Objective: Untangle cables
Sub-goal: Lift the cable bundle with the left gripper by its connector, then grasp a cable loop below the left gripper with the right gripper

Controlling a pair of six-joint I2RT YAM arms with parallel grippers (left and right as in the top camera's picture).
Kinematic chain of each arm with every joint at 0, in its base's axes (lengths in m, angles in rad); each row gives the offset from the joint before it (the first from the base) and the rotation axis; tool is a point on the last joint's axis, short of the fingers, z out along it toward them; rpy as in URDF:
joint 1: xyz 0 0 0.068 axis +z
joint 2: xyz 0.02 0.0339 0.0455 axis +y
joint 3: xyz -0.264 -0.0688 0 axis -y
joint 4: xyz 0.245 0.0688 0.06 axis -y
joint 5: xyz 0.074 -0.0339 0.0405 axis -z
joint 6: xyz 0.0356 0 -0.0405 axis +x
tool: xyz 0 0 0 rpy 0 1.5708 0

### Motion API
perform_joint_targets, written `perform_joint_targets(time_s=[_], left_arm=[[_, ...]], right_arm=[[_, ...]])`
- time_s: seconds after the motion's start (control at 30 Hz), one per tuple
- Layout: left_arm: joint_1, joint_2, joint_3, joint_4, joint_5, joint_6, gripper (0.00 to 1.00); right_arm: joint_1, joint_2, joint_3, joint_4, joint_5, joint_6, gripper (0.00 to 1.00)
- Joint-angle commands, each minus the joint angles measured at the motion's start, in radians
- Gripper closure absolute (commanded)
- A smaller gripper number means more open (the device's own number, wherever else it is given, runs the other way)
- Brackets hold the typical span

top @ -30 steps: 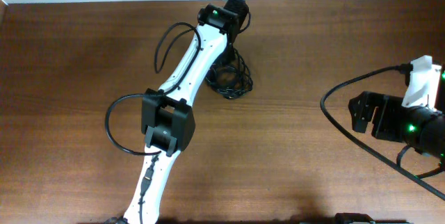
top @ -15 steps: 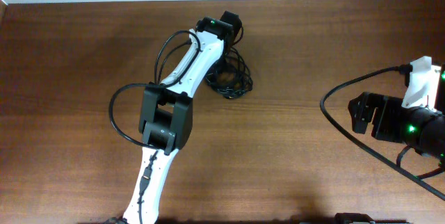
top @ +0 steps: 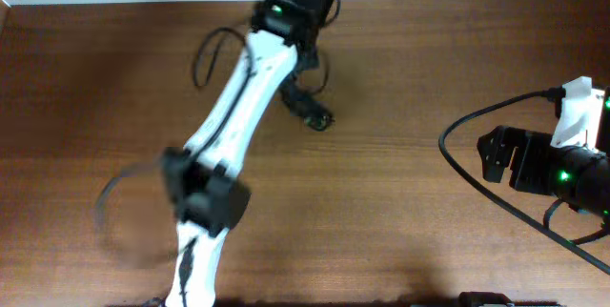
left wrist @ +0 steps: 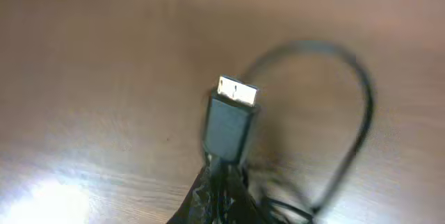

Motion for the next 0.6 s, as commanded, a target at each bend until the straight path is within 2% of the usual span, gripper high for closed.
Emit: perform_joint_targets(time_s=[0.0,0.1,0.27,0.4,0.57], left_arm=[[-0.09,-0.367,0.101,0.013,-0.001,0.141,1.0],[-0.124,-0.55,0.101,0.005,0.0,0.176,1.0],[-0.124,-0.636,0.101,-0.01,0.0,0.194,1.0],[-0.124,-0.632,0.101,-0.013,0.0,0.194,1.0],[-0.124,-0.627,0.101,-0.011,-0.014,0.194,1.0]], right_arm=[[-0.003,0.015,-0.004,0.002,0.007,-0.007,0.01],[-0.003,0.027,-0.004,0.007,-0.031,-0.007,0.02],[0.039,0.027,-0.004,0.077,-0.384,-0.069,0.02],[0.227,0.029,-0.061,0.162,-0.393,-0.069,0.02],[0.549,0.047,-0.269,0.453,-0.364,-0.06,0.02]])
